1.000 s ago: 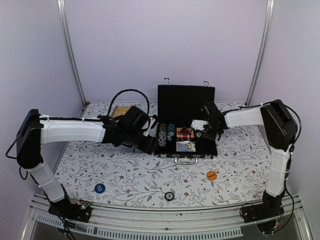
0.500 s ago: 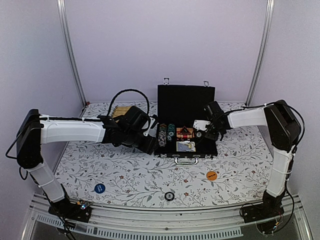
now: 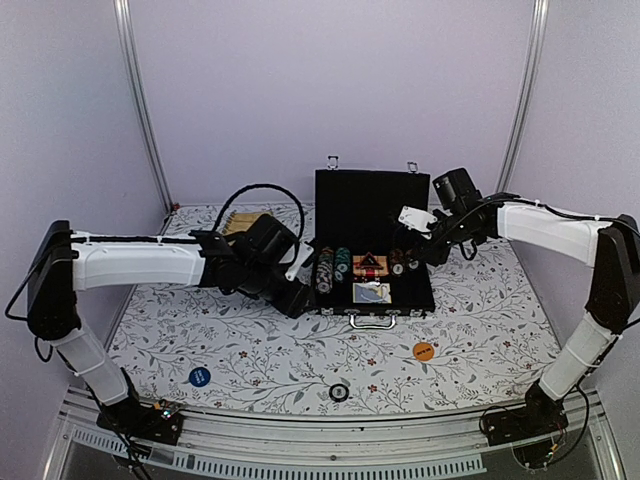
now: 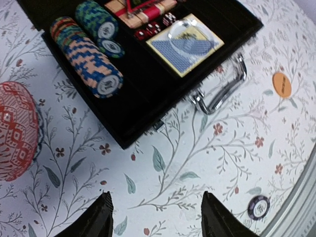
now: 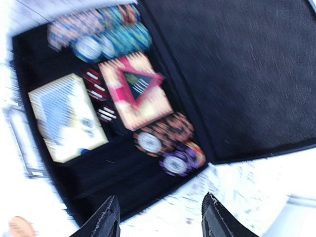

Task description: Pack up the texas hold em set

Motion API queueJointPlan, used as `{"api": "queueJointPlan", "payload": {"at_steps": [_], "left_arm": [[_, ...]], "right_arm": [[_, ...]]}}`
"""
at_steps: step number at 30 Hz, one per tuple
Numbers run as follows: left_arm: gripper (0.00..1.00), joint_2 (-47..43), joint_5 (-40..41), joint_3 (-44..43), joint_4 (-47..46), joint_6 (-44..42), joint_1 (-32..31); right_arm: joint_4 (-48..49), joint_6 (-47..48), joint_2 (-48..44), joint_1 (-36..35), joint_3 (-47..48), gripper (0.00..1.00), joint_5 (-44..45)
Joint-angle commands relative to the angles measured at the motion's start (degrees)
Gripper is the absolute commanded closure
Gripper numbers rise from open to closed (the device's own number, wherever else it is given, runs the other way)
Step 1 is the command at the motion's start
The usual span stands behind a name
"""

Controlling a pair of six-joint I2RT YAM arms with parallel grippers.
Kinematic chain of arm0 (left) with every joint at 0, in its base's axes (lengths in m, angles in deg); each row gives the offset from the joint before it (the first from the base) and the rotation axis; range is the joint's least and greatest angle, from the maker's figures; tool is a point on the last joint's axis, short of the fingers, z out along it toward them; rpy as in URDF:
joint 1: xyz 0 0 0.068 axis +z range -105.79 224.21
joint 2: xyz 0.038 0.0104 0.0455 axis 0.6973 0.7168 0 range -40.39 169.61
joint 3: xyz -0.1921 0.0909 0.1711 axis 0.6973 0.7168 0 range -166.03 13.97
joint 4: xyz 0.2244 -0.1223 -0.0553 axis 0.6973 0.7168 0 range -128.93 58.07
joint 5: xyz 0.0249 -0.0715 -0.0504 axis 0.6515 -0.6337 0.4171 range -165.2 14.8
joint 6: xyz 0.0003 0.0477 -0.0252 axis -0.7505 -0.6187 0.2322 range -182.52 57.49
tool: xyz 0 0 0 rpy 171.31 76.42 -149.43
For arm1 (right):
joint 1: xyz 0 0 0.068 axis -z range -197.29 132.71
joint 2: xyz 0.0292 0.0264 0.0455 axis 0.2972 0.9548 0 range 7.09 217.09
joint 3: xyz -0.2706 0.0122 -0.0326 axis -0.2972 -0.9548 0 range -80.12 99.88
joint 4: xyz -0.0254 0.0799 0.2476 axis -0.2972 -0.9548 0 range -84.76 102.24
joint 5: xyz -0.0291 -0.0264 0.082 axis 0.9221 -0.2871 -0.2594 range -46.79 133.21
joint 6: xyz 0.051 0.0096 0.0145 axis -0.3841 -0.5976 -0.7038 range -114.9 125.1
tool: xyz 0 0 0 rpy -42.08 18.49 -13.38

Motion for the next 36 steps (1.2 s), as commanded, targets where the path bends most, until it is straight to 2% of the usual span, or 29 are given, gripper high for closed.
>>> {"api": "queueJointPlan", "payload": {"at_steps": [1, 5, 10, 21, 29, 36], "left_arm": [[0.39, 1.3, -6.8, -0.5, 7.9, -6.9, -6.5], [0.39, 5.9, -8.0, -2.2, 12.5, -9.2, -11.8], [0.37, 10.4, -8.4, -5.0, 13.2, -11.2, -16.9], [0.38, 19.9, 0.1, -9.5, 14.2, -15.5, -22.3], [0.44, 23.9, 3.2, -11.5, 13.2, -17.9, -22.3], [0.5, 28.3, 2.0, -18.2, 10.4, -21.4, -20.3]], "right_arm": [[-5.5, -5.1, -5.0, 0.2, -0.8, 0.43, -15.1], [-5.5, -5.2, -8.0, 0.2, -5.1, 0.43, -22.2], [-4.6, -5.4, -10.1, 0.2, -9.6, 0.43, -29.5], [-1.6, -6.1, -10.7, 0.2, -13.6, 0.44, -28.5], [-1.1, -5.9, -10.2, 0.2, -13.7, 0.46, -27.8], [-0.6, -5.8, -9.9, 0.3, -14.0, 0.47, -26.0]]}}
